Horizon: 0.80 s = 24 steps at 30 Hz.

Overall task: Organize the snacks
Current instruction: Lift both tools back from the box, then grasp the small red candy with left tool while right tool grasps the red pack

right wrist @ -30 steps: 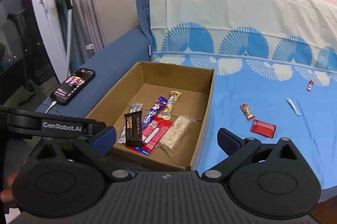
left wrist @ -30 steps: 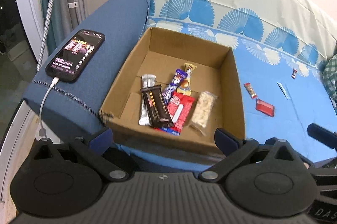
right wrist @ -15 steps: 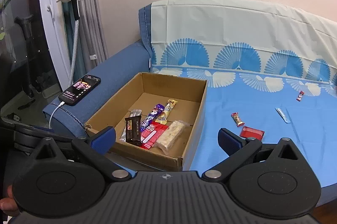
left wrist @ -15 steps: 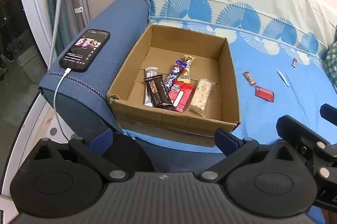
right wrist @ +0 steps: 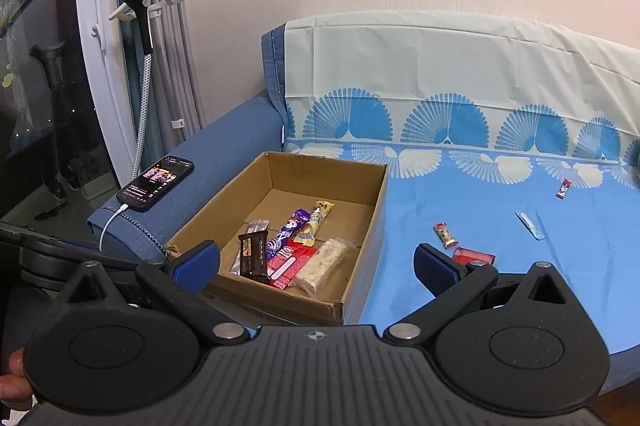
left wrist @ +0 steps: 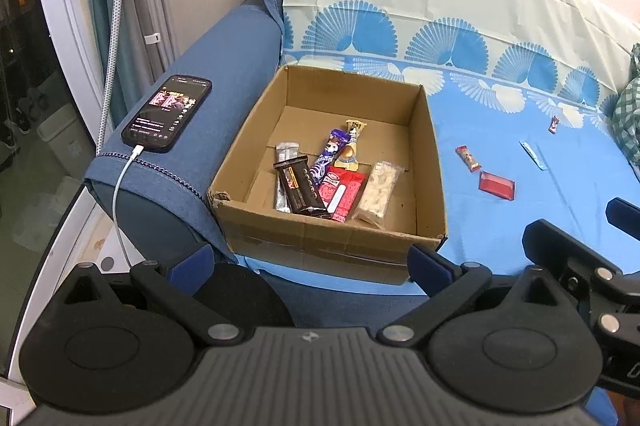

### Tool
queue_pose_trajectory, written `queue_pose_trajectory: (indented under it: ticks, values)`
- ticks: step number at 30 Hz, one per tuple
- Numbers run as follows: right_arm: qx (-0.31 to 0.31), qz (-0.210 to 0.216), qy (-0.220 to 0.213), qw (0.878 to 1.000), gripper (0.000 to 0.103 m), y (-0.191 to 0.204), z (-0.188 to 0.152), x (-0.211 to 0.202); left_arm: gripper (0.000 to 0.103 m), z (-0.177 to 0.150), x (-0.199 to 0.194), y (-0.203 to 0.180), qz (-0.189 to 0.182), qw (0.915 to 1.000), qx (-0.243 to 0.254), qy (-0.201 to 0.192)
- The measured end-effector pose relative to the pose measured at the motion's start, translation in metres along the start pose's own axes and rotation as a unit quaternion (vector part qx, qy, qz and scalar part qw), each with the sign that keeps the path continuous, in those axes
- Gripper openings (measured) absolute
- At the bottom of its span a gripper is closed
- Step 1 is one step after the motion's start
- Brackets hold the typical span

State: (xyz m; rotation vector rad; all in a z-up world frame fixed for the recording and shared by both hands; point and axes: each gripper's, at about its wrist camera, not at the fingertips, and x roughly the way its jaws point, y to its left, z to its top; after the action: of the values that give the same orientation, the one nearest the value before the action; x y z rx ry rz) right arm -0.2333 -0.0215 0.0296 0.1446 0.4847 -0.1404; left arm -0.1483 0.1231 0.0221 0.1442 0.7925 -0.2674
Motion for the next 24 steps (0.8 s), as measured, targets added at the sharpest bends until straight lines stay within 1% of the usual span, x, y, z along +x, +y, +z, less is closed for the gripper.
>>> queue_pose_trajectory:
  ticks: [7, 15, 20, 24]
  values:
    - [0.004, 0.001, 0.000, 1.000, 0.102, -0.002, -0.001, 0.000, 0.103, 0.000, -0.001, -0.002, 0.000, 1.0000, 0.005, 0.001]
    - [0.016, 0.000, 0.007, 1.000, 0.102, -0.007, -0.001, 0.005, 0.103, 0.002, 0.008, -0.005, 0.002, 0.9999, 0.012, 0.011]
    - [0.038, -0.016, 0.010, 0.999, 0.102, -0.025, -0.004, 0.014, 0.103, 0.008, 0.019, -0.013, 0.004, 0.9995, 0.020, 0.024]
    - [0.061, -0.040, 0.019, 0.997, 0.102, -0.054, -0.010, 0.026, 0.103, 0.016, 0.031, -0.026, 0.004, 0.9988, 0.034, 0.035]
